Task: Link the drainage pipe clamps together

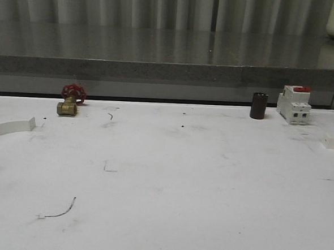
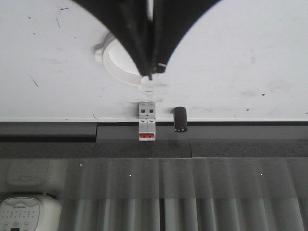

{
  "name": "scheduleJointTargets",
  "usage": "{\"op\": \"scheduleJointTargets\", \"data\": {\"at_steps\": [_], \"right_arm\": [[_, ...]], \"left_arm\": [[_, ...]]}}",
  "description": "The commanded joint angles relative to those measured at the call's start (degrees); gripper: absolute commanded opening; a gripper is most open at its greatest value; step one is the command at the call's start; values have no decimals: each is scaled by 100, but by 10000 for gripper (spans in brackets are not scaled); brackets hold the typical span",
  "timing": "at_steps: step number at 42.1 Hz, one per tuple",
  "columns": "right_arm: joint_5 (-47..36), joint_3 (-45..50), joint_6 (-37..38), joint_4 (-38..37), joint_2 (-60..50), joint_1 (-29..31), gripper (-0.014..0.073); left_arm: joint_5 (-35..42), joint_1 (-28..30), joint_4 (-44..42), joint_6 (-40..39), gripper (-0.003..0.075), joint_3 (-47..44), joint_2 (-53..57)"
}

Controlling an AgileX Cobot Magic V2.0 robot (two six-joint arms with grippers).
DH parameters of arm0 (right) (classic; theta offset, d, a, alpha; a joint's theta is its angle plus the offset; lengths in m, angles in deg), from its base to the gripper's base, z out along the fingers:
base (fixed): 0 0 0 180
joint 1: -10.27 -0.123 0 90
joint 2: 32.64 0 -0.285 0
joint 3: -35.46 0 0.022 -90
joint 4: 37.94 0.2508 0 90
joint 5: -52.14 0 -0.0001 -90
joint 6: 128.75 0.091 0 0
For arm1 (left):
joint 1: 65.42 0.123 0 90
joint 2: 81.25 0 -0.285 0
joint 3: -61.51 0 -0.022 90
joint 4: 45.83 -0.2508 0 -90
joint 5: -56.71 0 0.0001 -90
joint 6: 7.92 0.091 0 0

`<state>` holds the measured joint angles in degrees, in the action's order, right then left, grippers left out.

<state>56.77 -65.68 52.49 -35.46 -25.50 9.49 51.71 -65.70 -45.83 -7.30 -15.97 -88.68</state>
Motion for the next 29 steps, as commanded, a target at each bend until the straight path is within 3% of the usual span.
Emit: {"op": "scheduleJointTargets", "data": {"at_steps": [1,29], "right_arm": [[-498,-33,-61,-27,-86,-16,-66],[-541,-33,-61,-27,-86,-16,-66]], "left_arm": [[500,3,0,-62,-20,-132,46],[573,3,0,-62,-20,-132,46]]}}
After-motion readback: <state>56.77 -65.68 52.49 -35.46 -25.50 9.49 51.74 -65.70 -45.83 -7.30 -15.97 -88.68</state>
